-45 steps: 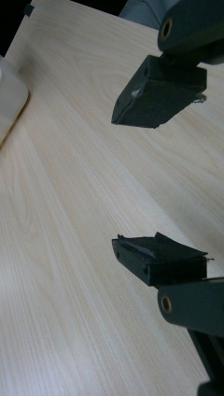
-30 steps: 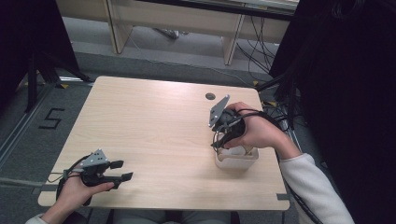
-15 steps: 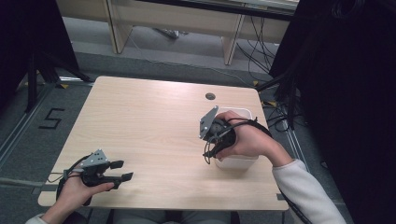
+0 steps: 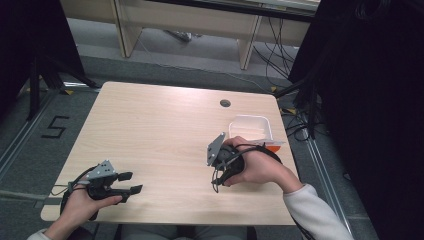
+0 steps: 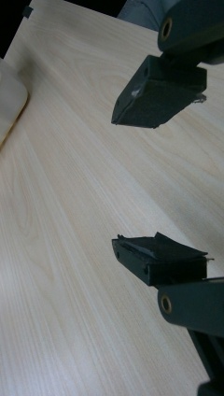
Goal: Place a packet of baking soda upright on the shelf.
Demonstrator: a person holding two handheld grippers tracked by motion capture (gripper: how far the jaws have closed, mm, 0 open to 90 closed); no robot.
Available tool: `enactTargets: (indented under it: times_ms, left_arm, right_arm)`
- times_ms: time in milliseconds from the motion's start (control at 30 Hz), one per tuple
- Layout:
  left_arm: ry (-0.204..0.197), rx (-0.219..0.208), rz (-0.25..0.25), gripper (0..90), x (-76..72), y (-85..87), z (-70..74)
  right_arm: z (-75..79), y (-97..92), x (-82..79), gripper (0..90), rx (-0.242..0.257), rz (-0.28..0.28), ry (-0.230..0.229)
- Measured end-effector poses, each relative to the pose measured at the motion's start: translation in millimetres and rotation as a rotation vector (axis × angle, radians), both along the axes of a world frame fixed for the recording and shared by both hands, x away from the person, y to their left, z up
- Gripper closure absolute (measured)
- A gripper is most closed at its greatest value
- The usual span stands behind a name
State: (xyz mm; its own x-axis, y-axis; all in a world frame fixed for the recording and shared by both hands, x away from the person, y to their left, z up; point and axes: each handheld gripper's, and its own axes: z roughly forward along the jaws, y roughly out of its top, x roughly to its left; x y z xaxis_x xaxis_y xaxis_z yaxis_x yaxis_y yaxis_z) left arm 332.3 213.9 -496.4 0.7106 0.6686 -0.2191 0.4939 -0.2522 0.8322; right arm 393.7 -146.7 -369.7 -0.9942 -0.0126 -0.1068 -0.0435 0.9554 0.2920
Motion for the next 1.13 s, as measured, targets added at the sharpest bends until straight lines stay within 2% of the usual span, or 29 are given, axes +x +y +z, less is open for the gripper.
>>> enactTargets:
  times_ms: [200, 233, 300, 400, 433, 467, 533, 567, 633, 667, 733, 767, 800, 867, 900, 933, 1000, 1033, 1067, 1100, 1133]
  left_arm:
    - [0.001, 0.0, -0.001, 33.4, 0.0, -0.2, 0.0]
    - [0.005, -0.001, 0.003, 33.4, -0.3, -0.7, 0.4]
    - [0.005, -0.005, 0.004, 33.4, -0.4, -0.9, 0.3]
    - [0.001, -0.001, -0.001, 33.4, -0.1, -0.3, -0.1]
    - [0.004, 0.002, -0.002, 33.3, -0.2, -0.5, 0.3]
    - [0.004, -0.001, 0.0, 33.4, -0.3, -0.8, 0.3]
    - [0.0, 0.01, -0.006, 33.3, -0.2, -0.2, 0.5]
    - [0.0, 0.01, -0.007, 33.4, -0.3, -0.3, 0.5]
    - [0.0, 0.004, -0.004, 33.3, -0.4, -0.9, 0.4]
    - [0.006, -0.006, -0.002, 33.3, -0.6, -1.8, 0.2]
    - [0.0, 0.003, -0.001, 33.4, -1.2, -1.6, 0.2]
    - [-0.001, 0.002, -0.001, 33.4, -1.3, -1.6, 0.5]
    - [0.001, 0.002, 0.0, 33.3, -1.3, -1.8, 0.7]
    - [0.002, 0.002, -0.001, 33.3, -1.3, -1.9, 0.4]
    - [0.002, 0.003, -0.003, 33.3, -1.4, -1.8, 0.6]
    - [-0.002, 0.002, -0.003, 33.3, -1.4, -1.5, 0.4]
    - [-0.002, 0.002, -0.003, 33.3, -1.2, -1.5, 0.4]
    - [0.003, 0.004, -0.001, 33.3, -1.3, -1.9, 0.7]
    - [0.001, 0.006, -0.004, 33.3, -1.0, -2.1, 0.8]
    - [-0.001, 0.008, -0.007, 33.3, -0.8, -2.1, 0.9]
    - [-0.001, 0.008, -0.007, 33.3, -0.8, -2.1, 0.9]
  right_arm:
    - [-24.4, -2.3, -7.0, 44.7, 0.002, -0.041, 0.035]
    - [-26.7, -3.2, -10.1, 44.7, -0.016, -0.082, 0.054]
    - [-32.9, -4.3, -10.1, 44.7, -0.009, -0.087, 0.062]
    - [-41.3, -5.9, -11.4, 44.8, 0.011, -0.106, 0.07]
    - [-45.0, -6.3, -10.1, 44.7, 0.026, -0.084, 0.065]
    - [-47.5, -7.1, -12.6, 44.8, 0.023, -0.114, 0.072]
    - [-53.3, -8.8, -13.1, 44.8, 0.032, -0.116, 0.071]
    - [-57.3, -10.2, -14.0, 45.0, 0.047, -0.136, 0.085]
    - [-65.8, -12.6, -10.8, 45.7, 0.106, -0.129, 0.093]
    - [-70.5, -12.9, -9.8, 45.6, 0.107, -0.137, 0.095]
    - [-75.7, -13.8, -9.8, 45.7, 0.084, -0.143, 0.095]
    - [-76.6, -14.1, -10.6, 45.6, 0.082, -0.167, 0.104]
    - [-79.6, -13.8, -8.1, 45.6, 0.101, -0.138, 0.102]
    - [-80.4, -13.0, -9.2, 45.7, 0.075, -0.142, 0.098]
    - [-80.3, -12.9, -10.8, 45.7, 0.069, -0.163, 0.105]
    - [-81.1, -12.2, -10.0, 45.7, 0.079, -0.138, 0.101]
    - [-79.3, -11.9, -12.2, 45.8, 0.068, -0.153, 0.104]
    - [-79.5, -11.4, -10.8, 45.7, 0.082, -0.122, 0.096]
    - [-76.9, -12.1, -13.9, 45.7, 0.061, -0.161, 0.104]
    - [-77.2, -12.0, -12.0, 45.7, 0.08, -0.13, 0.094]
    - [-75.4, -12.7, -14.1, 45.7, 0.065, -0.158, 0.1]
